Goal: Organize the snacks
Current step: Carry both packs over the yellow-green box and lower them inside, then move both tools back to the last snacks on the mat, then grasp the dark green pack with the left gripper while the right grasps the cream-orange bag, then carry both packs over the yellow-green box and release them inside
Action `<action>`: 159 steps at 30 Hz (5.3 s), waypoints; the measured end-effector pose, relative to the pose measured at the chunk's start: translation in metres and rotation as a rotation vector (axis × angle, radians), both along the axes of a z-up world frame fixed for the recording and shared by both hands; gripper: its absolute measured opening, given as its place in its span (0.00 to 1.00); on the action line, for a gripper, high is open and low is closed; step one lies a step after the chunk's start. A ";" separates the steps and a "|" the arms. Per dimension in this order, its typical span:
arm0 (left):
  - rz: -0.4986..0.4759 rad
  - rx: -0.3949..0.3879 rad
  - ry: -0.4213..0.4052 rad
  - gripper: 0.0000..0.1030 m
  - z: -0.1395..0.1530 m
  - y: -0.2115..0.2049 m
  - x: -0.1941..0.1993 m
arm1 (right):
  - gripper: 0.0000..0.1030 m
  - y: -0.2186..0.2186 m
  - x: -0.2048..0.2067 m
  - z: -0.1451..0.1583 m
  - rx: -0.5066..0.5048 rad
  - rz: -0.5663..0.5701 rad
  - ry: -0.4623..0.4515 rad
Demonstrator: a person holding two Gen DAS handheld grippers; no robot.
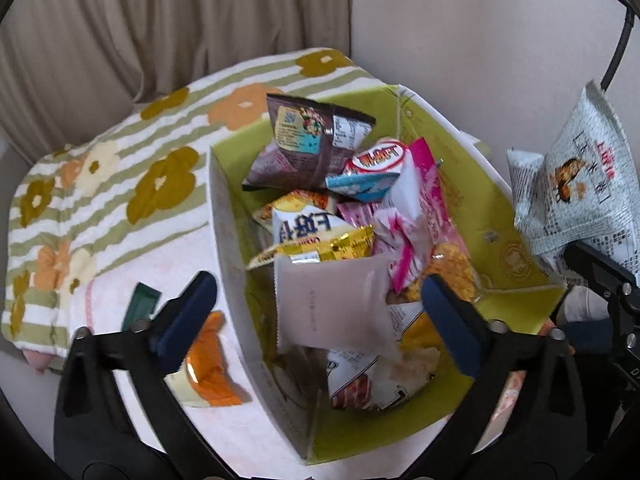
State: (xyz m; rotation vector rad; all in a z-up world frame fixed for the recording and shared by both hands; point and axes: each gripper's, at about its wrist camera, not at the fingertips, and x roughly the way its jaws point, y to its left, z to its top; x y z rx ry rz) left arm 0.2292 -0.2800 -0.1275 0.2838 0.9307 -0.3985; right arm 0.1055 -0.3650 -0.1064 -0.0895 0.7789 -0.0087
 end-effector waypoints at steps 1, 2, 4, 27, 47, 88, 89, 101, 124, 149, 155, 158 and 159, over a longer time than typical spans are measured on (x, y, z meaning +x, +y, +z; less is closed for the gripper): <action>-0.001 0.000 -0.004 0.99 0.001 0.003 -0.001 | 0.42 0.000 0.001 -0.001 0.004 0.005 0.005; 0.004 0.005 -0.008 0.99 0.002 0.006 -0.002 | 0.42 -0.003 0.001 -0.001 0.006 0.008 0.009; 0.023 0.019 -0.018 0.99 0.002 0.014 -0.006 | 0.42 -0.004 0.003 -0.004 0.007 0.013 0.017; 0.221 -0.050 -0.053 0.99 0.023 0.119 -0.022 | 1.00 0.014 0.019 -0.017 0.010 0.069 0.044; 0.381 -0.060 -0.068 0.99 0.029 0.235 -0.055 | 1.00 0.077 0.017 0.049 0.184 0.194 -0.060; -0.207 0.134 0.318 0.78 -0.166 0.255 0.142 | 1.00 0.286 0.122 -0.151 0.139 -0.152 0.361; -0.212 0.144 0.324 0.78 -0.167 0.252 0.143 | 1.00 0.286 0.123 -0.153 0.155 -0.152 0.367; -0.266 0.212 0.412 0.61 -0.166 0.233 0.153 | 1.00 0.278 0.131 -0.152 0.213 -0.156 0.383; -0.206 0.155 0.390 0.39 -0.141 0.262 0.145 | 0.77 0.282 0.154 -0.185 0.164 -0.109 0.468; -0.146 -0.084 0.112 0.39 0.034 0.233 0.138 | 0.60 0.207 0.128 -0.009 0.277 -0.041 0.137; -0.123 -0.128 0.083 0.39 0.056 0.167 0.117 | 0.60 0.134 0.111 0.017 0.238 -0.016 0.091; -0.109 -0.148 0.077 0.39 0.057 0.124 0.104 | 0.60 0.092 0.102 0.021 0.215 -0.011 0.086; -0.104 -0.157 0.082 0.39 0.056 0.111 0.100 | 0.60 0.083 0.100 0.020 0.207 -0.012 0.089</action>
